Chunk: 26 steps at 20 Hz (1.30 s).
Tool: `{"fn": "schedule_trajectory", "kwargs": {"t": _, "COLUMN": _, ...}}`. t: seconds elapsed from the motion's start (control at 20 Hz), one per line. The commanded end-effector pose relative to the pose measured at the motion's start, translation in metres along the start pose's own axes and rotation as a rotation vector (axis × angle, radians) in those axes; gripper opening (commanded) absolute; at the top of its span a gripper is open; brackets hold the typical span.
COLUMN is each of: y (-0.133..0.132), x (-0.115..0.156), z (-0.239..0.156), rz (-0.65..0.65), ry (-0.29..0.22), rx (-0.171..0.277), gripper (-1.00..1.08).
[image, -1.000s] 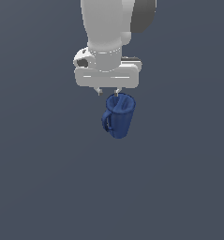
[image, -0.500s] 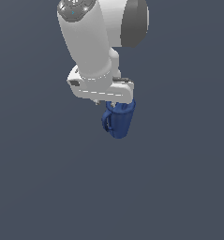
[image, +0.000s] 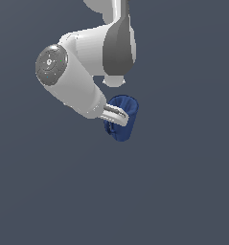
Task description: Pick up the object and move it to a goal position.
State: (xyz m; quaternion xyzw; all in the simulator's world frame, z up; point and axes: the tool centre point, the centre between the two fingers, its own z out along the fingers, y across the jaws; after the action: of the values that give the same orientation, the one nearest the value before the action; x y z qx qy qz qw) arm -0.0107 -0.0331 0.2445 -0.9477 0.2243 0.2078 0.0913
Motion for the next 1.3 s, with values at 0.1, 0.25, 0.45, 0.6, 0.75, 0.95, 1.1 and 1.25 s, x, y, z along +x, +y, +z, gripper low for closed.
{"fn": "schedule_trajectory", "kwargs": {"t": 0.1, "y": 0.003, "x": 0.014, "z": 0.015, "rz": 0.082, "ry": -0.105, "rx": 0.025, "gripper": 0.28}}
{"fn": "schedule_trajectory", "kwargs": {"t": 0.25, "y": 0.005, "x": 0.023, "z": 0.026, "rz": 0.132, "ry": -0.175, "rx": 0.038, "gripper": 0.28}}
{"fn": "schedule_trajectory", "kwargs": {"t": 0.45, "y": 0.008, "x": 0.032, "z": 0.04, "rz": 0.19, "ry": -0.262, "rx": 0.051, "gripper": 0.28}}
{"fn": "schedule_trajectory", "kwargs": {"t": 0.6, "y": 0.011, "x": 0.036, "z": 0.048, "rz": 0.222, "ry": -0.314, "rx": 0.058, "gripper": 0.28}}
{"fn": "schedule_trajectory", "kwargs": {"t": 0.75, "y": 0.013, "x": 0.04, "z": 0.055, "rz": 0.247, "ry": -0.356, "rx": 0.062, "gripper": 0.28}}
{"fn": "schedule_trajectory", "kwargs": {"t": 0.95, "y": 0.015, "x": 0.042, "z": 0.062, "rz": 0.268, "ry": -0.395, "rx": 0.065, "gripper": 0.28}}
{"fn": "schedule_trajectory", "kwargs": {"t": 1.1, "y": 0.015, "x": 0.043, "z": 0.064, "rz": 0.277, "ry": -0.411, "rx": 0.066, "gripper": 0.28}}
{"fn": "schedule_trajectory", "kwargs": {"t": 1.25, "y": 0.016, "x": 0.044, "z": 0.065, "rz": 0.28, "ry": -0.416, "rx": 0.066, "gripper": 0.28}}
